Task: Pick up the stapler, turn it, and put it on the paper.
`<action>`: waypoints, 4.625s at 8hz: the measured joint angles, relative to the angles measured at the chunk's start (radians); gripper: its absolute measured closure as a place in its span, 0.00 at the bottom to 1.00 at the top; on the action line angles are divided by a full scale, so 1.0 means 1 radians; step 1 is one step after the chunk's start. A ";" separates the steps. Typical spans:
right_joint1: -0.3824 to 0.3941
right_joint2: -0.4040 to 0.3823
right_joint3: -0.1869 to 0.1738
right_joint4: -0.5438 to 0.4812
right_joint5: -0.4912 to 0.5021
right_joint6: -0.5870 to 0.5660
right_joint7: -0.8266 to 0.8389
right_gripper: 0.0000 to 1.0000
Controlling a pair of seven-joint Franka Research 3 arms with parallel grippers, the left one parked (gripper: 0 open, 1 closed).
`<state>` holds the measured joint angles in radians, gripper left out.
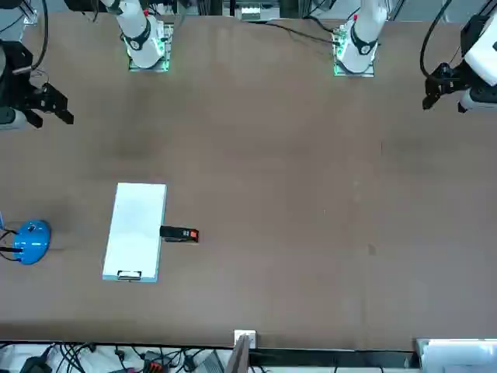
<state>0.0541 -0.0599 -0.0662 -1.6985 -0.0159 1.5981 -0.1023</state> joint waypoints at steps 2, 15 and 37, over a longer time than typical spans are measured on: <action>0.001 0.000 0.001 0.000 0.000 0.000 0.000 0.00; 0.294 0.643 0.029 0.328 0.033 0.290 1.338 0.00; 0.333 0.932 0.015 0.438 -0.048 0.478 2.027 0.15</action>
<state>0.3867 0.8717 -0.0509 -1.2604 -0.0643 2.0762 1.9250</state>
